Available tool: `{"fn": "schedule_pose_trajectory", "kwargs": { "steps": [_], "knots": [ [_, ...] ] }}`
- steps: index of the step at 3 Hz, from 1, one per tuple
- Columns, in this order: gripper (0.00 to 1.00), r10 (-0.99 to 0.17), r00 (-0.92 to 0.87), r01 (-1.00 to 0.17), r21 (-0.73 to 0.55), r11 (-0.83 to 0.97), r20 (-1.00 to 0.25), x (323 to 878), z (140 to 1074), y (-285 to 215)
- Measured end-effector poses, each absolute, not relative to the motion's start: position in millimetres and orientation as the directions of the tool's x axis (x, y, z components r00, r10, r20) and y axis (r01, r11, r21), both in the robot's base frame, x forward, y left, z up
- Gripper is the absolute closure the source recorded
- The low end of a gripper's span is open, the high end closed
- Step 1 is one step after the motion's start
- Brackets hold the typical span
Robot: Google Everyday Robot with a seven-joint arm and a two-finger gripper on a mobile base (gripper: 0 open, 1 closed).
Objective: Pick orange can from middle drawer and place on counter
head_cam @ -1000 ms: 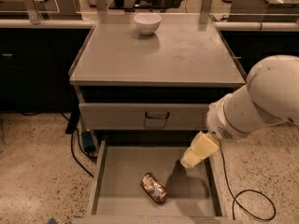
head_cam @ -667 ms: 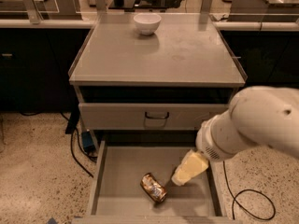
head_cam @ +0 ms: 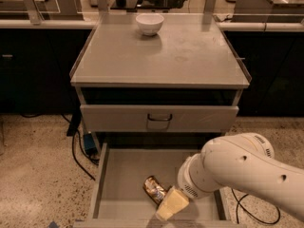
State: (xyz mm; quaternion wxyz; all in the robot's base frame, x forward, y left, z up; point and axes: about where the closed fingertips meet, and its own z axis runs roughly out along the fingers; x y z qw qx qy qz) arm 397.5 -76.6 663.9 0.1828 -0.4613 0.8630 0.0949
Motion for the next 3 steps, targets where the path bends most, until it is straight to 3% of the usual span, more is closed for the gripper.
{"fn": "schedule_pose_trajectory", "kwargs": {
  "steps": [2, 3],
  "knots": [
    [0.0, -0.739, -0.541, -0.804, -0.011, 0.595, -0.401, 403.3, 637.5, -78.0],
    [0.0, -0.707, -0.577, -0.762, -0.043, 0.646, -0.409, 439.4, 589.5, -77.5]
  ]
}}
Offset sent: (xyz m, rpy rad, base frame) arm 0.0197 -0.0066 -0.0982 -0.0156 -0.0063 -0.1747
